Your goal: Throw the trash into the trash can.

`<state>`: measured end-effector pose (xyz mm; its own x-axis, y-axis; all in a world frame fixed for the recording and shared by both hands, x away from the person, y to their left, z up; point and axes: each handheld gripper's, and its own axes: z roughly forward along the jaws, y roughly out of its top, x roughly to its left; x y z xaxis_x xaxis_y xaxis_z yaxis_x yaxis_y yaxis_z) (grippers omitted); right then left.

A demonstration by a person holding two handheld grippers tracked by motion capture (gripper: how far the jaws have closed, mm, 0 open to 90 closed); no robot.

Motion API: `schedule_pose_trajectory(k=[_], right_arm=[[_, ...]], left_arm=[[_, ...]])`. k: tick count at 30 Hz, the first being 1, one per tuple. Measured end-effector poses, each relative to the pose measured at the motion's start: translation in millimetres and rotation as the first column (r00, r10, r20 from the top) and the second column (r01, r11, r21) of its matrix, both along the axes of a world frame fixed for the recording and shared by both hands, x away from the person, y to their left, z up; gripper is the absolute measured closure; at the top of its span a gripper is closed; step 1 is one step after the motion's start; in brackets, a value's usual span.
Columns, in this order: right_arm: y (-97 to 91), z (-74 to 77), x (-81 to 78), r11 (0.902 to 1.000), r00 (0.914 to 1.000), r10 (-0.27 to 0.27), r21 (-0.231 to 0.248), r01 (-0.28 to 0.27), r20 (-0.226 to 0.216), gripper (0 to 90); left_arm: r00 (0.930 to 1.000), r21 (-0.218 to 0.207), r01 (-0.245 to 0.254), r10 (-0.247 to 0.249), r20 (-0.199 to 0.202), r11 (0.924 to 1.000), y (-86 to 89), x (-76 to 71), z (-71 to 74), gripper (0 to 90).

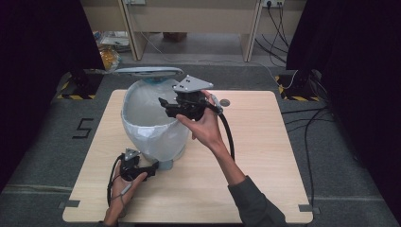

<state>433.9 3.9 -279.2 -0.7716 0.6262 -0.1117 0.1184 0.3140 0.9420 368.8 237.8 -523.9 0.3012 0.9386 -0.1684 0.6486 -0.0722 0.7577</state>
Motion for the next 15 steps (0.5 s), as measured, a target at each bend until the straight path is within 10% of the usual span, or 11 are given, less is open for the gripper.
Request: schedule_pose_trajectory(k=[15], right_arm=[[-47.0,-5.8,-6.2,0.9967,0.9972,-0.075,0.032,0.074,0.006,34.7]], left_arm=[[1.0000,0.000,0.001,-0.001,0.001,1.0000,0.1,0.0,-0.1,8.5]])
